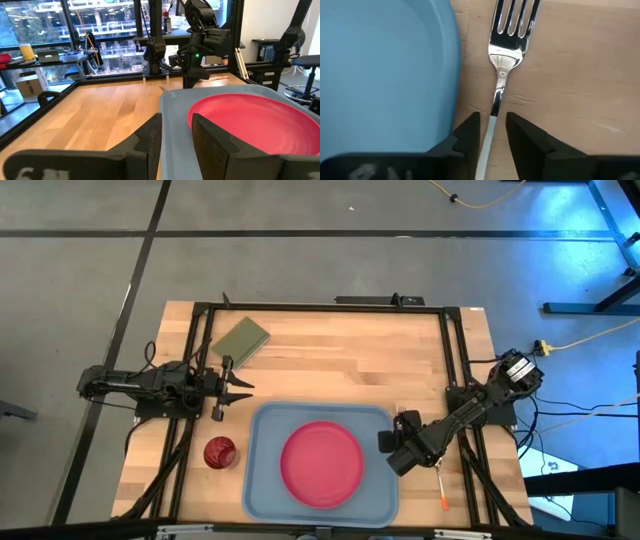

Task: Pick and place plate/cup/fork/spoon on tray
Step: Put the orange fork on the blue tray to the right side of the pink plate

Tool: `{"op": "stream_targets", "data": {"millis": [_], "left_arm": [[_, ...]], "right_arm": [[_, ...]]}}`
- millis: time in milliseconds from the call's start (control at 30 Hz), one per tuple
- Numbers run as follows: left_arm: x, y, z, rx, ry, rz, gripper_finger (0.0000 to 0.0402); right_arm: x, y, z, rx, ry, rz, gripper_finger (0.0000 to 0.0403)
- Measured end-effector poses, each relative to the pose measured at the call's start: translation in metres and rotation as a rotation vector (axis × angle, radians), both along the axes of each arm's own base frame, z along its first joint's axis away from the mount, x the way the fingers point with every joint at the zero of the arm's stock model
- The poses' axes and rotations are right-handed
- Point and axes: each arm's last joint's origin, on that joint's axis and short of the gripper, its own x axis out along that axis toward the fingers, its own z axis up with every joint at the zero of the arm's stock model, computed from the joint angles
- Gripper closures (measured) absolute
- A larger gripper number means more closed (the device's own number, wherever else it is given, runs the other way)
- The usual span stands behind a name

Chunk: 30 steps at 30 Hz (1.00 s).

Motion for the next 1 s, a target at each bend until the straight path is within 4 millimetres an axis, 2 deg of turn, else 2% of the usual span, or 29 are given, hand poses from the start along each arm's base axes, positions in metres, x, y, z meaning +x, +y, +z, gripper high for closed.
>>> {"op": "stream_targets", "data": {"millis": [467, 733, 1000], "left_arm": [[0.0, 0.0, 0.0, 0.0, 0.0, -0.001, 0.0301], [0.0, 0.0, 0.0, 0.0, 0.0, 0.0, 0.0301], [0.0, 0.0, 0.0, 0.0, 0.0, 0.0, 0.0302]], "right_arm": [[-0.0011, -0.0009, -0.0005, -0.01, 0.01, -0.002, 0.0314], [-0.0013, -0.0013, -0.0008, -0.014, 0.01, -0.001, 0.0391], [0.0013, 0.0006, 0.0053, -0.017, 0.02, -0.002, 0.0381]]}}
